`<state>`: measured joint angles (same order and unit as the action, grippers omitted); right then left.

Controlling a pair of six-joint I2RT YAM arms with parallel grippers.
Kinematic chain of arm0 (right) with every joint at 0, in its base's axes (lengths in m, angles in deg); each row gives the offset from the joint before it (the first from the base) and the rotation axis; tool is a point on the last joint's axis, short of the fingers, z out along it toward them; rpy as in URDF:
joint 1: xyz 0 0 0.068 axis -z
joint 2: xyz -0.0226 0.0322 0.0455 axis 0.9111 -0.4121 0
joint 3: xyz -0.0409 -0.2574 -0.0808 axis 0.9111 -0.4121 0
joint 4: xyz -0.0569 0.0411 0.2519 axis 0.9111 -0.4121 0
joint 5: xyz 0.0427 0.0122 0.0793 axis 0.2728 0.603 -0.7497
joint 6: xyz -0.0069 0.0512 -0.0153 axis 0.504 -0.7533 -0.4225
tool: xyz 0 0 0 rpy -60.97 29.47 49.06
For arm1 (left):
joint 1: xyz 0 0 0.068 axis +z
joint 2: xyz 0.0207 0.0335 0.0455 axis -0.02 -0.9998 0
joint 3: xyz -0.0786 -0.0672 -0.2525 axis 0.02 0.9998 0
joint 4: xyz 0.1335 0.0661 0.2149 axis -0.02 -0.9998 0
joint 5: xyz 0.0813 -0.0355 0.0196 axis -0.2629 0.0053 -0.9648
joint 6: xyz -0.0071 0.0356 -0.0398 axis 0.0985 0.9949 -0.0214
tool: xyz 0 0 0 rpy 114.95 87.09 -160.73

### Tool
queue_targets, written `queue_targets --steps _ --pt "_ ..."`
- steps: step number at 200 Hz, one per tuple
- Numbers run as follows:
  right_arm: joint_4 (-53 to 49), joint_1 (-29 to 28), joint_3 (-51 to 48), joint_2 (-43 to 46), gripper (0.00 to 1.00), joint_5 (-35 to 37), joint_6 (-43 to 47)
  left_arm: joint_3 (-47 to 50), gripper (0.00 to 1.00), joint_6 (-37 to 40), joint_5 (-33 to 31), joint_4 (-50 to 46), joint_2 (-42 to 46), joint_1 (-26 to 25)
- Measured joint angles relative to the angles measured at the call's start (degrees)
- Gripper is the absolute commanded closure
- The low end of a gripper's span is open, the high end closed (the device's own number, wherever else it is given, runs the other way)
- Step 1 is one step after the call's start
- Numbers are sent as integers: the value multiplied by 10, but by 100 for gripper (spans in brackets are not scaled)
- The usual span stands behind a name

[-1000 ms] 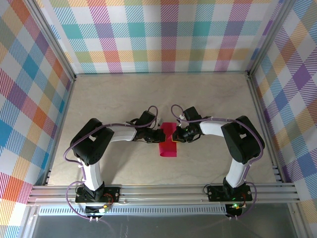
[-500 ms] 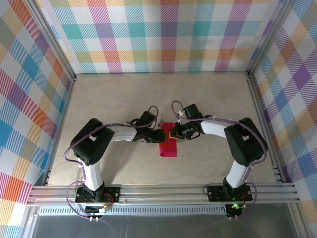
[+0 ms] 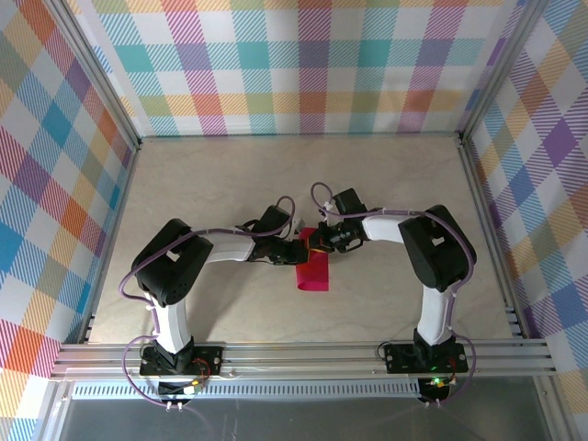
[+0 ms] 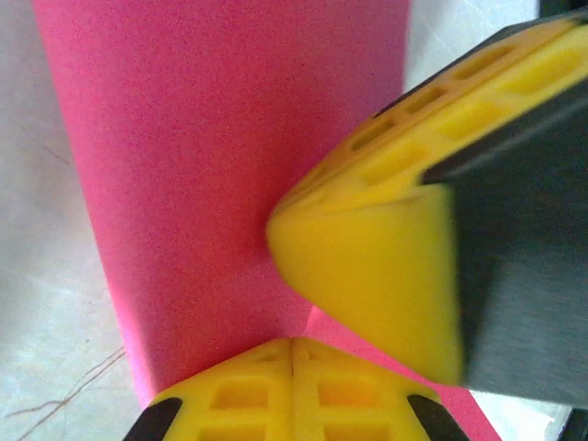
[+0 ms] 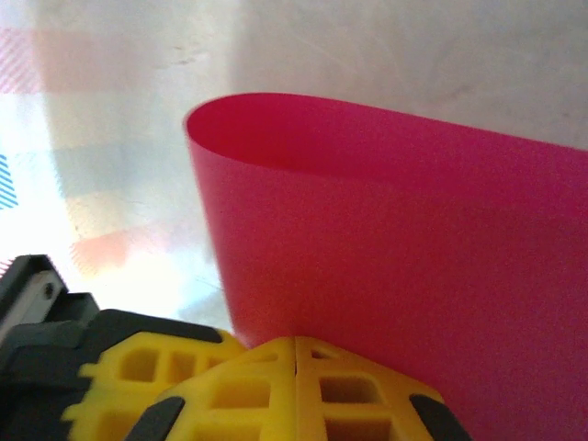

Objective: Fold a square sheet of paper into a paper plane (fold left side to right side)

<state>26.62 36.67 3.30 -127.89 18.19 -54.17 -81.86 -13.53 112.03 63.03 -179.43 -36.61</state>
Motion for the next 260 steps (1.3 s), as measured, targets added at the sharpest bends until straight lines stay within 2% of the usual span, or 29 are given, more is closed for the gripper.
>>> queue_targets --steps 105,158,208,260 --pt "-37 -2 19 -9 100 28 2 8 100 0 2 5 4 -1" --pt "-44 -1 24 -13 100 21 2 70 100 -16 3 22 48 -17" --pt "-57 0 29 -16 100 10 5 127 100 -36 0 36 91 -56" --pt "-64 0 29 -19 100 -5 5 175 100 -66 1 80 116 -61"
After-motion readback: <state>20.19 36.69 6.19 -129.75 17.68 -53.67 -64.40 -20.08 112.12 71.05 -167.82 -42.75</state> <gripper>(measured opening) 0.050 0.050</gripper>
